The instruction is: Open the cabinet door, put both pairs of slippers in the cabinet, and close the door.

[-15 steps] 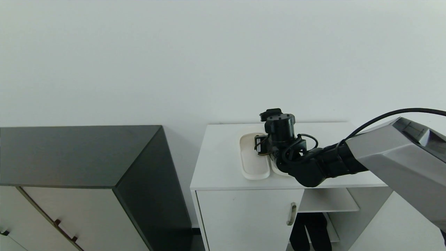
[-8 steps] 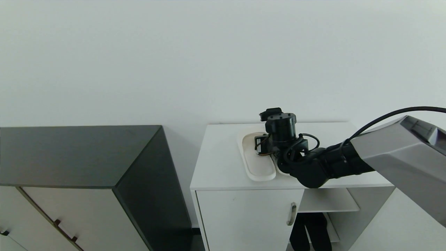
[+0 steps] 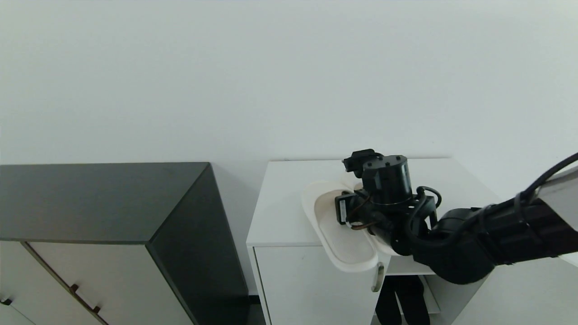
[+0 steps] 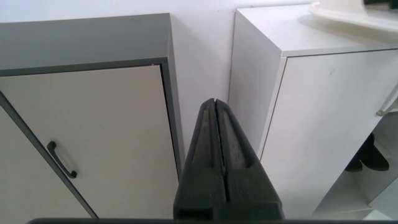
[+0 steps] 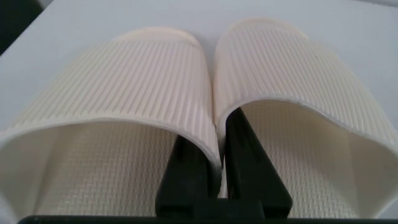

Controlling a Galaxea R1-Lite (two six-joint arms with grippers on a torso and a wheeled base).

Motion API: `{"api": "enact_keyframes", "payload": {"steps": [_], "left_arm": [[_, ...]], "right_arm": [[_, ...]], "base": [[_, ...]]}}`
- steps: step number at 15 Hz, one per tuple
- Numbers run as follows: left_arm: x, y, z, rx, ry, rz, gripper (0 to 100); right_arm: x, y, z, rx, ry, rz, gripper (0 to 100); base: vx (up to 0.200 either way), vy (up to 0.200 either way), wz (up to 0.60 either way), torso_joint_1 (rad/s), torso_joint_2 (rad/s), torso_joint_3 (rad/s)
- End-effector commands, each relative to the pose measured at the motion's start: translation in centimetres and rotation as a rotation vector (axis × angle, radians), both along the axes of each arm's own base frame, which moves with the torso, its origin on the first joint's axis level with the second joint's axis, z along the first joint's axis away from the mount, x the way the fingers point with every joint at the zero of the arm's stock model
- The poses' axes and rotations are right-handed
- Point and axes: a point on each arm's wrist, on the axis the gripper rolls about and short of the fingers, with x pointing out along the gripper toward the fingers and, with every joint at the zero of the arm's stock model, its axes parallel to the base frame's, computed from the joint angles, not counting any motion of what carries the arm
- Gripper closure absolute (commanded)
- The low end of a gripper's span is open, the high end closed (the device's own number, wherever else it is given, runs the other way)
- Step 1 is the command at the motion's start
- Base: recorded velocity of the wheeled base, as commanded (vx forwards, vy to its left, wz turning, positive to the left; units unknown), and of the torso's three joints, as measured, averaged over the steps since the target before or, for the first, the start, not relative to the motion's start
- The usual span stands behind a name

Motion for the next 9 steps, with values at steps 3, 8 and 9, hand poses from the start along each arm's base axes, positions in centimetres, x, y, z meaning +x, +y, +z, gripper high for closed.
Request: {"api": "enact_keyframes", "payload": {"steps": [3, 8, 9], "left_arm": [[0.0, 0.0, 0.0, 0.002, 0.0, 0.002, 100], [0.0, 0.0, 0.0, 0.003, 0.0, 0.0, 100], [0.0, 0.0, 0.0, 0.003, 0.0, 0.0, 100]], "right_arm": [[-3.1, -1.9, 0.7, 0.005, 0.027, 0.081, 100], [-3.2, -2.0, 1.1, 0.02, 0.008, 0.079, 100], [-3.2, -2.0, 1.1, 0.021, 0.006, 0.077, 100]], "base": [[0.0, 0.0, 0.0, 0.0, 0.0, 0.0], [0.0, 0.0, 0.0, 0.0, 0.0, 0.0], [0.0, 0.0, 0.0, 0.0, 0.0, 0.0]]}}
